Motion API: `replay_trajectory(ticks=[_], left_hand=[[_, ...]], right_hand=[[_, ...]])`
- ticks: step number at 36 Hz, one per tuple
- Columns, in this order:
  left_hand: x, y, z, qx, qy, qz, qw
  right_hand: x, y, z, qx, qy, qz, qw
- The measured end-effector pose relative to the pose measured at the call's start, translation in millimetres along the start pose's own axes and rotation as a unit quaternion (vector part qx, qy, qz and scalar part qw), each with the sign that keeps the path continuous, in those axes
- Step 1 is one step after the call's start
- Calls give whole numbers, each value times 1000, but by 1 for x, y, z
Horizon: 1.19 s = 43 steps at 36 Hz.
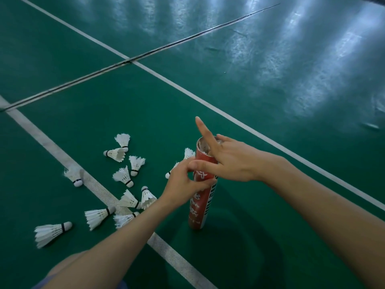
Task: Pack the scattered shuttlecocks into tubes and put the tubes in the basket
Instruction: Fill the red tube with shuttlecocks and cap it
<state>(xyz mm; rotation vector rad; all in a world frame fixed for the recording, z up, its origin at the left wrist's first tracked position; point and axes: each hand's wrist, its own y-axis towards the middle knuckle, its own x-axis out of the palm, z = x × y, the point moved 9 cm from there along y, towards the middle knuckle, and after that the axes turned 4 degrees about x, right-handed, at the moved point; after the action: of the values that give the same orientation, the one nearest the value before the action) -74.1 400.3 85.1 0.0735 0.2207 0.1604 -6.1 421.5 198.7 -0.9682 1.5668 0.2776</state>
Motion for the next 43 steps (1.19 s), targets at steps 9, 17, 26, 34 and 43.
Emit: replay_trajectory(ticks=[9,17,26,34,43], left_hand=[[6,1,-5,-33,-16,7,999],[-6,5,11,-1,21,71,997],[-47,7,-15,-49,128,123,983],[-39,14,-97,-181,254,18,950],[-43,-11,-183,-256,338,18,906]], right_hand=[[10,11,11,38,36,-91,995],[-28,17,23,-8,134,115,984],[4,56,61,-12,296,255,920],[121,133,124,132,396,125,900],[204,203,168,157,140,-20,977]])
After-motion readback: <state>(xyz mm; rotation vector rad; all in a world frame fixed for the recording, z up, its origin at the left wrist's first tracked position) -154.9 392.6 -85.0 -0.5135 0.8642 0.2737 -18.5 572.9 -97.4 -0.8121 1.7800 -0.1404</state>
